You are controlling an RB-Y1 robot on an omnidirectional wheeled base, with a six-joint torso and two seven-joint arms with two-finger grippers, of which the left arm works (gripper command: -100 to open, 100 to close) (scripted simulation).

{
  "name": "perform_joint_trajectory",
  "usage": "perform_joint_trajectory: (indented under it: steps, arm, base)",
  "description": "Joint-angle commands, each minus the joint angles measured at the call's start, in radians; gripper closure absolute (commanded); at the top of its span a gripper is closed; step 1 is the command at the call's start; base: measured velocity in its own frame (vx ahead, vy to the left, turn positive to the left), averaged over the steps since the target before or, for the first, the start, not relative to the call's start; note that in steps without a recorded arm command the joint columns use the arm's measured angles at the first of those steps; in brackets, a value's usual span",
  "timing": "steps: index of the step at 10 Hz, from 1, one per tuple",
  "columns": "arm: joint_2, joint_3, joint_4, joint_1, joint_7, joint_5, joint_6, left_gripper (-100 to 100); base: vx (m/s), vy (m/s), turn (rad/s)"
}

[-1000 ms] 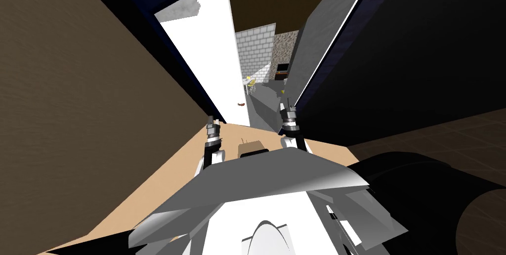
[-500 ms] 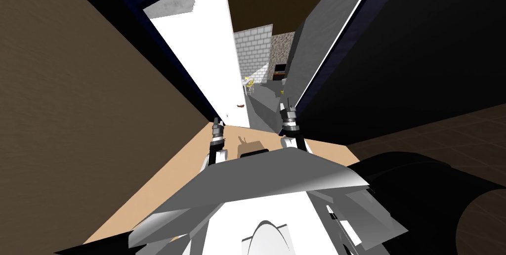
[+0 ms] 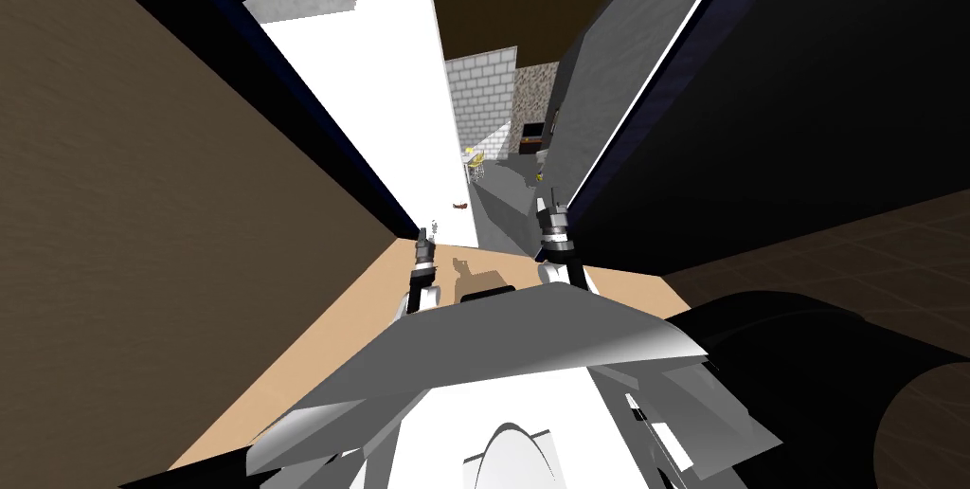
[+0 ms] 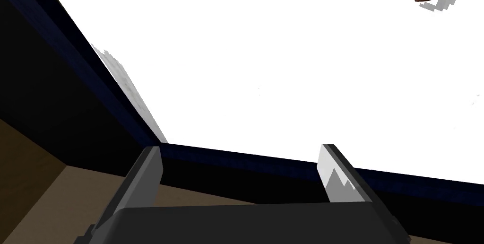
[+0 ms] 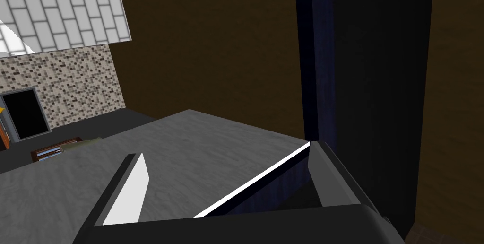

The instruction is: Push the door open

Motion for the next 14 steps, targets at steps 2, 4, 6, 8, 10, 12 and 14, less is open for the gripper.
perform_joint_trajectory:
  steps: [2,4,6,8,10,12,14]
  arm:
    - [-0.001,-0.014,0.076,-0.027,0.007,0.001,-0.016,-100]
    - [-0.001,-0.022,0.143,-0.049,0.012,0.003,-0.03,-100]
    - [-0.001,-0.031,0.2,-0.072,0.018,0.005,-0.043,-100]
    - [-0.001,-0.035,0.24,-0.084,0.021,0.006,-0.05,-100]
    - [-0.001,-0.039,0.271,-0.095,0.024,0.006,-0.057,-100]
    - [-0.002,-0.048,0.333,-0.117,0.029,0.008,-0.07,-100]
    - [-0.004,-0.056,0.393,-0.139,0.035,0.01,-0.084,-100]
  base:
    - [0.091,0.048,-0.064]
    - [0.09,0.066,-0.069]
    - [0.104,0.047,-0.076]
    - [0.051,0.032,-0.032]
    - [0.055,0.029,-0.049]
    - [0.067,0.044,-0.049]
    - [0.082,0.057,-0.078]
